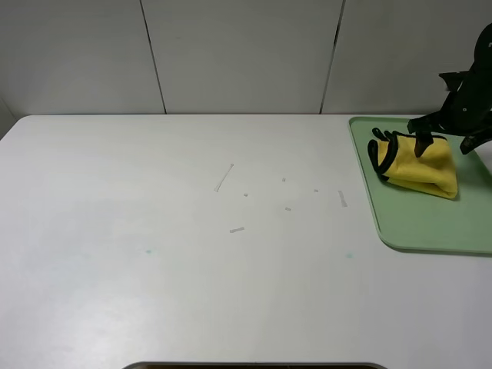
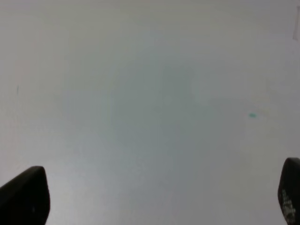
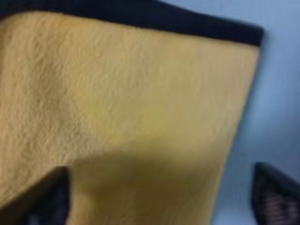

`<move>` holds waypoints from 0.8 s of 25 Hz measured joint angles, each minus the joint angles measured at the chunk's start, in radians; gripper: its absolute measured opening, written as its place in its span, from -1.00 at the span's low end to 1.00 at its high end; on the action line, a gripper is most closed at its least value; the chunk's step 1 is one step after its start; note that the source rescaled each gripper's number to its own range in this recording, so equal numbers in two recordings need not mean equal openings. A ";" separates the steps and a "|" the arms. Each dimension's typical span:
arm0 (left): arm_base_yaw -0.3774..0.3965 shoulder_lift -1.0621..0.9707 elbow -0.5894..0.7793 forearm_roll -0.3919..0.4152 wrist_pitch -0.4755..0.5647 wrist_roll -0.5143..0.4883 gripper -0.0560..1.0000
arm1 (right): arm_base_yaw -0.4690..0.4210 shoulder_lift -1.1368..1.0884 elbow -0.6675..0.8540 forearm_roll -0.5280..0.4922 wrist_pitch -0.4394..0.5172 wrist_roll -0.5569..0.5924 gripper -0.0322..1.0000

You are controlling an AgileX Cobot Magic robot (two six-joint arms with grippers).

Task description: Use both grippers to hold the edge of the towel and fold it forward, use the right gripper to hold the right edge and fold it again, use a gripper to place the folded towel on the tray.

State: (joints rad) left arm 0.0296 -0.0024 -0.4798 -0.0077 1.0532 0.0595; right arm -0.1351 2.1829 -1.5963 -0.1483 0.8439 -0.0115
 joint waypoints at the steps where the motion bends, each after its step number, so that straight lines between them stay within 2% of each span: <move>1: 0.000 0.000 0.000 0.000 0.000 0.000 1.00 | 0.000 0.000 0.000 -0.007 0.001 0.011 0.95; 9: 0.000 0.000 0.000 0.000 0.000 0.000 1.00 | 0.000 -0.001 -0.009 -0.011 0.021 0.031 1.00; 16: 0.000 0.000 0.000 0.000 0.000 0.000 1.00 | 0.009 -0.032 -0.081 0.034 0.220 0.039 1.00; 20: 0.000 0.000 0.000 0.000 0.000 0.000 1.00 | 0.039 -0.092 -0.084 0.037 0.290 0.045 1.00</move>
State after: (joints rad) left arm 0.0296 -0.0024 -0.4798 -0.0077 1.0532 0.0595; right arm -0.0961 2.0909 -1.6800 -0.1112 1.1339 0.0331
